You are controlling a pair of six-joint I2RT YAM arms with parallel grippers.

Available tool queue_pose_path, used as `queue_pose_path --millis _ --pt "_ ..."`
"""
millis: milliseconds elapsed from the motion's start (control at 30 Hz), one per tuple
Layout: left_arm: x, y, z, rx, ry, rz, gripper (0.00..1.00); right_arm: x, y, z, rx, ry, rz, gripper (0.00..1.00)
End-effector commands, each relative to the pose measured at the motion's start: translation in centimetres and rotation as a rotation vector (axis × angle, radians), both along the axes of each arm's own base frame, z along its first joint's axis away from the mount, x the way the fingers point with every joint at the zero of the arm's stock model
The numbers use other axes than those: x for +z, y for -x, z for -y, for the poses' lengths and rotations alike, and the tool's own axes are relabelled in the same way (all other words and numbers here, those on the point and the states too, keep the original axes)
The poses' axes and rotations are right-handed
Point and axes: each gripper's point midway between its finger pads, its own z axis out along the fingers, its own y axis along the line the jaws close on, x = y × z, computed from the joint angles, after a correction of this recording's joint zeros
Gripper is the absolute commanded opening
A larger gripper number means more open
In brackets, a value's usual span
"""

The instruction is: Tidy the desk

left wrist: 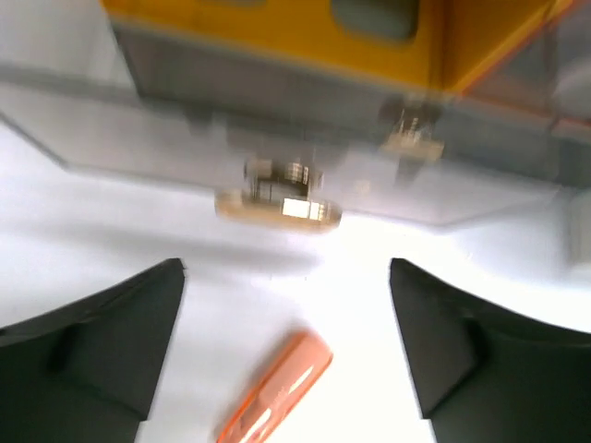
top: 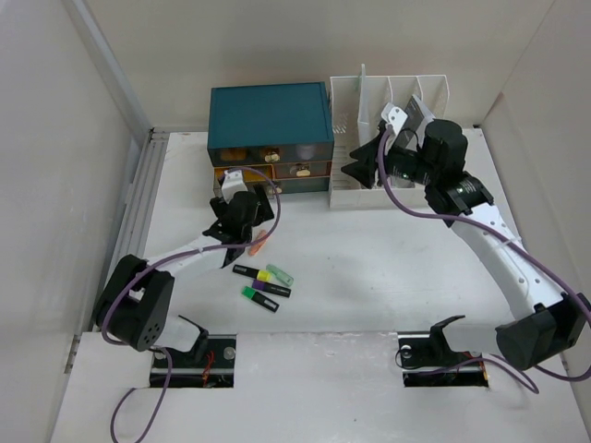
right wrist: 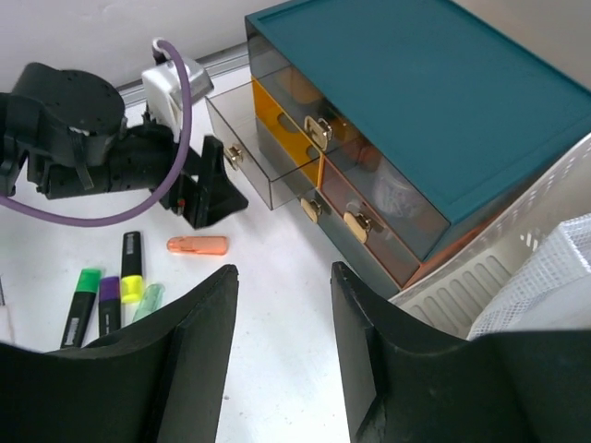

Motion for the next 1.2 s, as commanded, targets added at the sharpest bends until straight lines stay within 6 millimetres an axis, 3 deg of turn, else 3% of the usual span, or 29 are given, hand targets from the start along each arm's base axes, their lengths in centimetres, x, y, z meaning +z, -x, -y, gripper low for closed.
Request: queue_pose_path --millis 0,33,67,133,200,300,333,400,433,467,500,567,600,700,733,800,833,867,967,1067,1100,1167 --pt "-1.4 1.4 0.3 -0.008 0.006 -0.068 0.94 2.0 1.0 -0.2 0.054 -0.028 0.084 0.51" --pt "-0.6 1.2 0.2 0.001 0.007 -0.055 0.99 1.4 0.9 -0.1 0.055 -0.015 0.088 0.53" --pt "-0.8 1.3 0.2 0.001 0.003 -0.063 0.99 1.4 1.2 -0.3 0.078 -0.011 0.099 0.58" --pt "1.5 1.4 1.1 -0.023 0.026 -0.022 0.99 0.0 2.0 -0.7 0.152 0.028 0.124 0.62" --pt "2.4 2.0 1.4 -0.032 0.035 -0.025 0.99 -1.3 3.1 -1.4 0.259 0.052 0.123 0.68" --pt "5.8 3.3 2.8 -0.081 0.097 0.021 0.99 -5.4 4.7 -3.0 0.419 0.183 0.113 0.70" --pt "6.0 4.1 2.9 -0.099 0.096 0.009 0.99 -7.0 5.8 -4.3 0.464 0.236 0.107 0.70" --pt "9.9 5.1 3.2 -0.137 0.156 0.081 0.99 -10.1 7.1 -5.6 0.514 0.329 0.104 0.70" --pt "10.5 5.6 2.8 -0.141 0.153 0.091 0.99 -11.7 7.9 -7.0 0.520 0.382 0.111 0.68" --pt "13.2 6.3 2.6 -0.172 0.167 0.152 0.99 -12.2 8.2 -7.9 0.523 0.393 0.139 0.64" --pt "15.1 6.6 2.4 -0.193 0.170 0.192 0.99 -14.6 8.8 -8.4 0.539 0.430 0.106 0.57" --pt "17.8 7.3 1.4 -0.202 0.135 0.256 0.99 -16.3 10.3 -9.9 0.577 0.461 0.096 0.51" --pt "20.2 7.8 0.2 -0.186 0.122 0.314 0.99 -17.1 10.6 -10.5 0.585 0.472 0.097 0.51" --pt "22.8 8.5 -4.2 -0.063 0.015 0.403 0.99 -18.8 10.5 -12.4 0.577 0.509 0.117 0.47" --pt "22.9 8.8 -5.1 -0.034 -0.010 0.410 0.99 -18.5 9.8 -13.0 0.551 0.524 0.143 0.47" --pt "22.9 9.5 -7.7 0.079 -0.046 0.439 0.99 -20.2 8.4 -14.0 0.510 0.598 0.148 0.47" --pt "22.3 10.3 -8.7 0.115 -0.040 0.456 0.99 -19.6 7.8 -14.7 0.526 0.616 0.176 0.47" --pt "21.8 10.7 -9.8 0.166 -0.045 0.461 0.96 -21.7 7.3 -15.2 0.549 0.656 0.148 0.44" --pt "21.7 12.4 -11.2 0.206 0.009 0.513 0.93 -23.3 6.2 -17.0 0.616 0.721 0.175 0.42" --pt "22.4 13.8 -13.2 0.282 0.039 0.560 0.86 -23.0 4.8 -18.4 0.620 0.726 0.237 0.42" --pt "22.7 14.2 -13.9 0.318 0.051 0.577 0.85 -23.8 4.8 -19.1 0.644 0.738 0.252 0.42" --pt "23.4 15.0 -14.5 0.337 0.085 0.607 0.83 -24.8 4.5 -19.1 0.674 0.788 0.236 0.42"
